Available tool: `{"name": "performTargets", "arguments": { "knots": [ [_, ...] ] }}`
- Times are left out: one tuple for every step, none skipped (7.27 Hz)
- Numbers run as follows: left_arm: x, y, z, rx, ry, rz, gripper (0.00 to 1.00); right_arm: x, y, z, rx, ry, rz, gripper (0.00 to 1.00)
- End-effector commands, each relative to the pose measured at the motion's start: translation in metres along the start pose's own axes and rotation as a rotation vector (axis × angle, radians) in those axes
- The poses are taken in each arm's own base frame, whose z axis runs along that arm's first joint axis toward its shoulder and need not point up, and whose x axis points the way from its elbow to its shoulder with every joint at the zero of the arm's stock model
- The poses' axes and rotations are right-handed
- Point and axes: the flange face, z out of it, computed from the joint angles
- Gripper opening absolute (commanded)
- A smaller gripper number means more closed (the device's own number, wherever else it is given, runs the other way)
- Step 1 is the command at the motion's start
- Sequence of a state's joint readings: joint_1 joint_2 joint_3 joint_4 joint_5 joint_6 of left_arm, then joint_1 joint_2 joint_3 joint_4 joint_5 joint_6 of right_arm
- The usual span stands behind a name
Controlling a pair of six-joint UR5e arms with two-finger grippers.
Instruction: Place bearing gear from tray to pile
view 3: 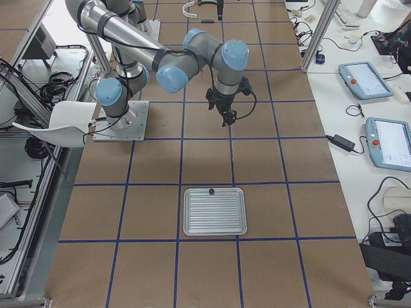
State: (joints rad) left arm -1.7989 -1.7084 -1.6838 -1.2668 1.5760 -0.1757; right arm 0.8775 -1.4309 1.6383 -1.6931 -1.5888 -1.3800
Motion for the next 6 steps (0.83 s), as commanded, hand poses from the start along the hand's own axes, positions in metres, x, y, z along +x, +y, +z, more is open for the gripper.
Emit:
{"name": "performTargets", "arguments": {
  "knots": [
    [0.028, 0.009, 0.046, -0.020, -0.006, 0.008, 1.00, 0.114, 0.098, 0.093, 0.131, 0.003, -0.233, 1.00],
    [0.038, 0.009, 0.064, -0.010, 0.003, -0.020, 1.00, 0.141, 0.109, 0.125, 0.147, 0.001, -0.347, 1.00],
    [0.051, 0.009, 0.075, 0.006, 0.006, -0.025, 1.00, 0.155, 0.110, 0.148, 0.152, -0.007, -0.412, 1.00],
    [0.064, 0.011, 0.093, -0.012, -0.003, -0.040, 1.00, 0.152, 0.109, 0.161, 0.160, -0.029, -0.507, 1.00],
    [0.077, 0.010, 0.114, 0.002, 0.003, -0.057, 1.00, 0.148, 0.108, 0.174, 0.168, -0.043, -0.574, 1.00],
    [0.079, 0.014, 0.133, 0.008, 0.005, -0.051, 1.00, 0.147, 0.108, 0.181, 0.174, -0.046, -0.623, 1.00]
  ]
}}
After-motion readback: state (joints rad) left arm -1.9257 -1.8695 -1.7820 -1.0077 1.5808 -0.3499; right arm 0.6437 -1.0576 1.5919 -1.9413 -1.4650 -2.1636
